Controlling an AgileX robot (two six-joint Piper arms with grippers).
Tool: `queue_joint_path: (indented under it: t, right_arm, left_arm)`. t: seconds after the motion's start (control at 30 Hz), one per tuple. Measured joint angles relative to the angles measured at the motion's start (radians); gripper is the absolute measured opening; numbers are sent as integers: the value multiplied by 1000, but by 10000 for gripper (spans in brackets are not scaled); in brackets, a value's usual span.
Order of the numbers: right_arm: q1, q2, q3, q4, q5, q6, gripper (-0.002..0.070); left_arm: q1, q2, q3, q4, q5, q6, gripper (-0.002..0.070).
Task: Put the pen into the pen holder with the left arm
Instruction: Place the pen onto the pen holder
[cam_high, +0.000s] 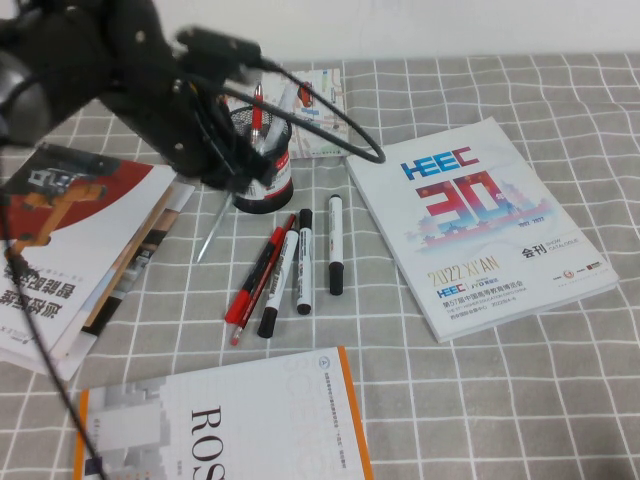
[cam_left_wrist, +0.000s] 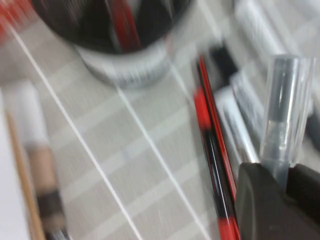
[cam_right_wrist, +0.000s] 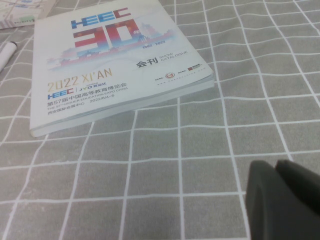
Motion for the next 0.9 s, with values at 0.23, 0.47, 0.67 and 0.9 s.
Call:
queue_joint_path:
  t: [0.23,0.47,0.67,0.9]
  right_arm:
    - [0,0,0,0,0,0,-15]
    - [0,0,0,0,0,0,-15]
    - [0,0,0,0,0,0,-15]
    - [0,0,0,0,0,0,-15]
  left_arm:
    - [0,-115,217,-59,-530,54,55]
    - [0,-117,346,-112,-1040,74,55]
    - [0,-56,356,-114,-1275,23,55]
    - [11,1,356,59,-1343,-173,55]
